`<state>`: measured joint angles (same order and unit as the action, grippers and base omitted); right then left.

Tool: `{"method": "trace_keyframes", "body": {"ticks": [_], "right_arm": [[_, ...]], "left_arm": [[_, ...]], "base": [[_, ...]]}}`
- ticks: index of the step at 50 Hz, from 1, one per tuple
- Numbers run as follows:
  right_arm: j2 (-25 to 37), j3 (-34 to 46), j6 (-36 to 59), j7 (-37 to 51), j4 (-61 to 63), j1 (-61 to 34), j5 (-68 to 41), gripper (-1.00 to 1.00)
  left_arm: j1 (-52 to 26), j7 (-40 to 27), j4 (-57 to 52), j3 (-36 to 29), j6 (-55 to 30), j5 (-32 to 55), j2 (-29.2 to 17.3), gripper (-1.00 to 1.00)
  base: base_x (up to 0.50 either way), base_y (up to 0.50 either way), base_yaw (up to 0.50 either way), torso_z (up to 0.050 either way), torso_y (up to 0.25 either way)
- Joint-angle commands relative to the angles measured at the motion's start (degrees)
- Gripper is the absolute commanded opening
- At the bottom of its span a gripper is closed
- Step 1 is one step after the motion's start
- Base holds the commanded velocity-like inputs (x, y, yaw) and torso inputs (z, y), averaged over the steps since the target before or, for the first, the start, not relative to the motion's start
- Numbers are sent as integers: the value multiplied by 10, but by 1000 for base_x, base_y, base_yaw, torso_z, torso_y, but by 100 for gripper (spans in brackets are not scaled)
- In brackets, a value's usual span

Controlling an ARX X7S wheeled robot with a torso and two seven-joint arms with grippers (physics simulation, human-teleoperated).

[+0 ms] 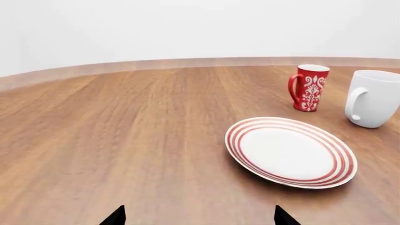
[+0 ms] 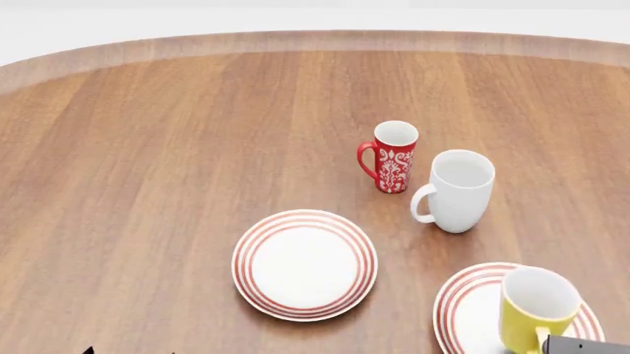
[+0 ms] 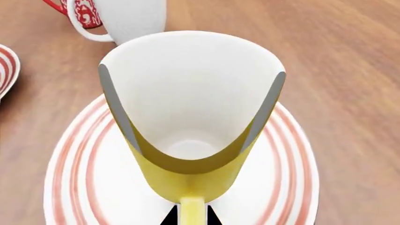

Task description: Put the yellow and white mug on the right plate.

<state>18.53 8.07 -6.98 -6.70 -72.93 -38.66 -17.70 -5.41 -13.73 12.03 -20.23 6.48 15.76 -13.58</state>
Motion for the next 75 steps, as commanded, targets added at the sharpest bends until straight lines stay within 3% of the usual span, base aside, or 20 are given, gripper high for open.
{"method": "trace_keyframes", "body": {"ticks": [1,30,31,57,61,65,75], "right_arm": [[-5,-26,-7,-6,-20,-6,29,-100],[-11,-108,4,-17,-20,4,104,-100],[-12,-109,4,-20,-20,4,106,100],[-11,-147,-13,-43,-11,13,135,100],[-14,-161,127,-25,275,126,116,100],[-15,-176,206,-22,496,214,91,100],[-12,-185,270,8,756,319,88,100]], "left_arm": [[-1,-2,2,-2,1,1,-1,100],[-2,-6,1,-7,2,5,-4,100],[-2,-6,1,-7,2,5,-4,100],[-4,-8,3,-11,4,9,-7,100],[-4,-9,2,-12,4,10,-8,100],[-3,-11,0,-12,4,10,-9,100],[-3,-11,0,-14,5,12,-10,100]], "base": [[0,0,0,0,0],[0,0,0,0,0],[0,0,0,0,0],[0,0,0,0,0],[0,0,0,0,0],[0,0,0,0,0],[0,0,0,0,0]]}}
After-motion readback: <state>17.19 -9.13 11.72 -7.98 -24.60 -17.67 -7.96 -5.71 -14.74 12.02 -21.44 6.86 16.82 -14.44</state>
